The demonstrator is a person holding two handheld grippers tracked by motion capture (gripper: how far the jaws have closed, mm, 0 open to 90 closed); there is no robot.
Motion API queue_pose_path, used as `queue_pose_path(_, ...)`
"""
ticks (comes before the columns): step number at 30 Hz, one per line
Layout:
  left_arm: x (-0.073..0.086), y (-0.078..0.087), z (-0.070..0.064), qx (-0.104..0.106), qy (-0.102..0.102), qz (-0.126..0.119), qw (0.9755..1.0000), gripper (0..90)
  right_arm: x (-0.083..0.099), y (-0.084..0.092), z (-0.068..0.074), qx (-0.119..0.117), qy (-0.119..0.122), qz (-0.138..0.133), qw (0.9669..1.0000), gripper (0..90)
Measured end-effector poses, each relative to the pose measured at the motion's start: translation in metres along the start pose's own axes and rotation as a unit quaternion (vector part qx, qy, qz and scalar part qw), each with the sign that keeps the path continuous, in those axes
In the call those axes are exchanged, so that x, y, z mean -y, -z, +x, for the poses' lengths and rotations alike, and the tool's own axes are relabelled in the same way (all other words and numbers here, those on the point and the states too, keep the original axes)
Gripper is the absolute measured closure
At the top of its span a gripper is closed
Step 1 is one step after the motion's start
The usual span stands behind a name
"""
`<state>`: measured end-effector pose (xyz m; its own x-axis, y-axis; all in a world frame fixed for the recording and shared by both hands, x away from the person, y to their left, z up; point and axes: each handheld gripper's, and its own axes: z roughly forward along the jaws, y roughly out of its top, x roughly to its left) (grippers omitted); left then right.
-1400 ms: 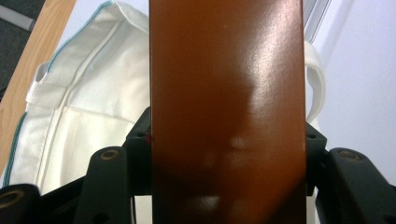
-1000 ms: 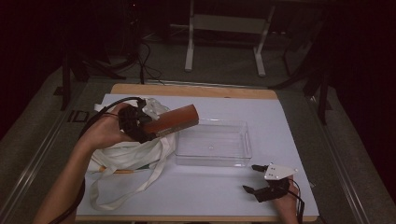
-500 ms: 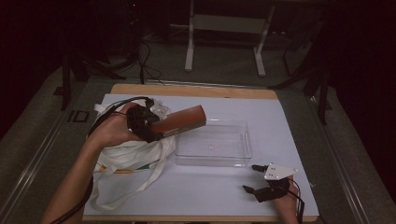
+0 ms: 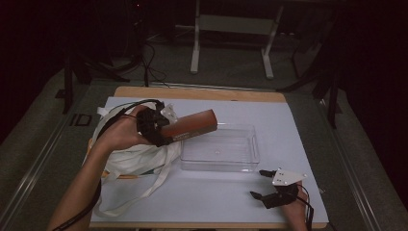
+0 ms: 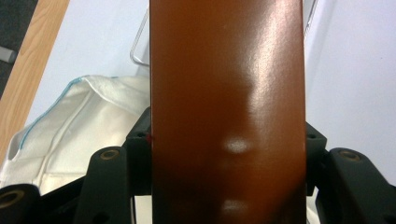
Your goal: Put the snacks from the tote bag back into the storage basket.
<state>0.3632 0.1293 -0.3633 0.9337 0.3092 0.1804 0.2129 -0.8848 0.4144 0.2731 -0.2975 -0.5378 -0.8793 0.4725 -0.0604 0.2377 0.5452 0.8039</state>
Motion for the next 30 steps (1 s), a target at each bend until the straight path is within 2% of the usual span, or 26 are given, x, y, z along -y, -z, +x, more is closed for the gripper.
queue_pose_path(30,-0.030,-0.023,-0.005,0.023,-0.035,-0.007,0.9991,43.4,0.000,0.000,0.000,-0.001,0.000,0.000,1.0000,14.7)
